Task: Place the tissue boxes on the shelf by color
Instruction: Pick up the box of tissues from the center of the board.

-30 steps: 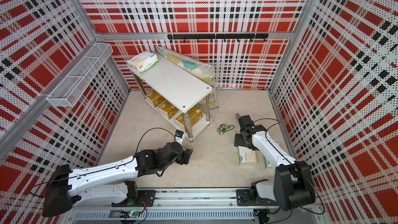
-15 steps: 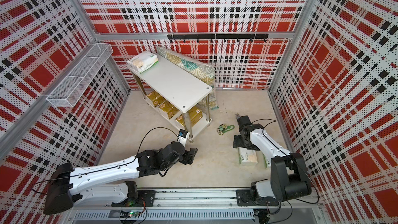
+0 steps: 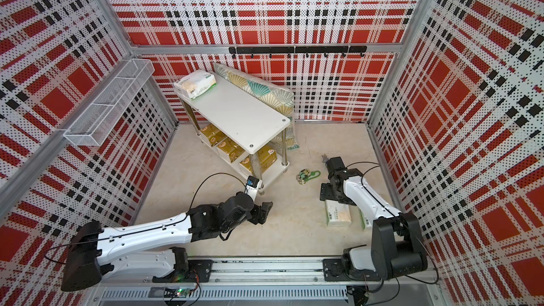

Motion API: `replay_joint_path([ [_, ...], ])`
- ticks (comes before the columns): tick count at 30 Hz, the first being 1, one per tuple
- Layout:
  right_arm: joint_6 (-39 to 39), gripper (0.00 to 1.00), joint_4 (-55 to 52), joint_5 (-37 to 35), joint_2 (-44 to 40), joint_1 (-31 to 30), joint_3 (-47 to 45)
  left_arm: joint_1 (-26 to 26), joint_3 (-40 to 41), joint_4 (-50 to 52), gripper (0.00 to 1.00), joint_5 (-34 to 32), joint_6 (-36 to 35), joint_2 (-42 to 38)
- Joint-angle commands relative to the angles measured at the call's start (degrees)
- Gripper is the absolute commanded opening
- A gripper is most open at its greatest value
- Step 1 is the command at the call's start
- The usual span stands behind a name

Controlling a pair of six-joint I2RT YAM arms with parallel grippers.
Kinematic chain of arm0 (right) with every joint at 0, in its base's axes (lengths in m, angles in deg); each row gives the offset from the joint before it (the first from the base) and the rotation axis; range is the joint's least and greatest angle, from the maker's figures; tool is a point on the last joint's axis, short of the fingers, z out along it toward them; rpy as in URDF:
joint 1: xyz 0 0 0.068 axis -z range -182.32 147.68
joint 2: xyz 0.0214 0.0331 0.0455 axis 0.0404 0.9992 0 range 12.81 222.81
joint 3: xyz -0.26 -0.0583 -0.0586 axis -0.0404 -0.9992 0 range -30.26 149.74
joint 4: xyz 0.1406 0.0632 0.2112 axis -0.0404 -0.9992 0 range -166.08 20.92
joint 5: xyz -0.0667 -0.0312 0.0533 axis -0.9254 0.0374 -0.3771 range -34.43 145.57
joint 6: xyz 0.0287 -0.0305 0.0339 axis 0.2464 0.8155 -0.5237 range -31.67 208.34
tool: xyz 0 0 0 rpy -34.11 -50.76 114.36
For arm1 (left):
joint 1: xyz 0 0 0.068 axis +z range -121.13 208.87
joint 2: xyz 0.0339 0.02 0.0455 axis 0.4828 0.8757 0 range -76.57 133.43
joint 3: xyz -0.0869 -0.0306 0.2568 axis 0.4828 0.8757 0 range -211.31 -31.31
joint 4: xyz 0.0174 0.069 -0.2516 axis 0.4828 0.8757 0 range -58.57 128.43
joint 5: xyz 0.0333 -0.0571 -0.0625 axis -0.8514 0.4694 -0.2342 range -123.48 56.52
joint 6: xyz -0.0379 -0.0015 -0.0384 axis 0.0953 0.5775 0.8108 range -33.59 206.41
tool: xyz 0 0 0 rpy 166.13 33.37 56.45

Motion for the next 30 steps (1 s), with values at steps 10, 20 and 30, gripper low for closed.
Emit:
replay_joint_path([
  [10,0.9,1.00,1.7,1.8,2.2,1.5,-1.2,-0.3,-1.6,-1.9,0.85,0.5,-2.5,0.1],
  [20,-0.3,1.00,0.1,-1.0,0.3,1.9,0.7,-1.1,-1.1,-3.3,0.85,2.6,-3.7,0.3],
  [30,1.0,1.00,1.7,4.4,4.3,4.8,-0.8,-1.0,-1.1,-3.9,0.85,2.4,-5.4,-0.7],
])
